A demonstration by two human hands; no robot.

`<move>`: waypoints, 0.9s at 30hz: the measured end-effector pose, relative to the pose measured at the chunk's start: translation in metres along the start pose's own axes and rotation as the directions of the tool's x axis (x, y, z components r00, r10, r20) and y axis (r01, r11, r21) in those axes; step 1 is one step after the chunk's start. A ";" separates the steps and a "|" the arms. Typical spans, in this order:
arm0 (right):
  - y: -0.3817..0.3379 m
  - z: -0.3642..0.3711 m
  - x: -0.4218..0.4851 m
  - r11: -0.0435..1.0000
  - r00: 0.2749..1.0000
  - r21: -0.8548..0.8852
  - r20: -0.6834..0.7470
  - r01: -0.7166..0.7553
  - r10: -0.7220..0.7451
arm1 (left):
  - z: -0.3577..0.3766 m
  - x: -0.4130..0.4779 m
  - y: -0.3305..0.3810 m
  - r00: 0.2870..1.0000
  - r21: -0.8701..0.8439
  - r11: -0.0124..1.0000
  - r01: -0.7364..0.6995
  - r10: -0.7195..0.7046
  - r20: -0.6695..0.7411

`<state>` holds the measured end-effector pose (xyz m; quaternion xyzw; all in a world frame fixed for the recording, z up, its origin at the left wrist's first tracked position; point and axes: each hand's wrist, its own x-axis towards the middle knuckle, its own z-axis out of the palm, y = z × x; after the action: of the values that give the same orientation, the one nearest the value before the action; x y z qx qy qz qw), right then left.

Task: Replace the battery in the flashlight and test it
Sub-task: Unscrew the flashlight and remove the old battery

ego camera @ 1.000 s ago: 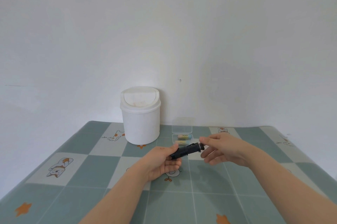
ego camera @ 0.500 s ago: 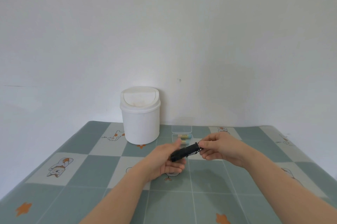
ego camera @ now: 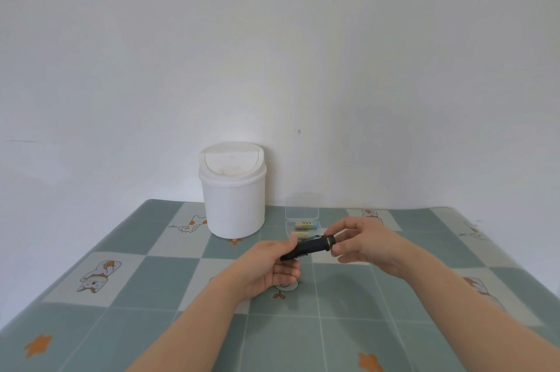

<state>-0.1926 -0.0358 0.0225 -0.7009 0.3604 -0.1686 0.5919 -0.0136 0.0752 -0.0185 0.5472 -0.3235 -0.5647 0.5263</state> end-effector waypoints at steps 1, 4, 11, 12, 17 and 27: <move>0.001 0.000 0.001 1.000 1.000 -0.002 0.000 0.005 -0.005 | 0.001 0.000 0.001 1.000 0.004 1.000 0.012 -0.012 -0.004; -0.001 0.004 0.000 0.998 0.999 0.041 0.030 -0.037 0.036 | 0.001 0.001 0.001 1.000 0.003 1.000 0.025 -0.025 -0.016; -0.002 0.003 0.001 0.998 0.999 -0.053 0.000 -0.038 0.038 | 0.001 0.001 0.001 0.999 0.010 1.000 0.027 -0.026 -0.020; -0.002 0.003 0.001 0.998 0.999 -0.041 -0.003 -0.041 0.041 | 0.001 0.001 0.001 0.999 0.007 1.000 0.030 -0.030 -0.022; 0.000 0.004 0.004 0.995 0.996 -0.044 -0.036 -0.084 0.083 | 0.001 0.001 0.001 0.999 -0.002 0.999 0.036 -0.036 -0.025; 0.007 -0.001 0.012 0.996 0.972 -0.010 -0.216 0.089 -0.089 | -0.001 0.002 0.003 0.995 -0.059 0.994 0.087 -0.090 -0.036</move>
<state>-0.1876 -0.0452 0.0140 -0.6940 0.3910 -0.2702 0.5408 -0.0113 0.0727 -0.0168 0.5565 -0.2725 -0.5858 0.5223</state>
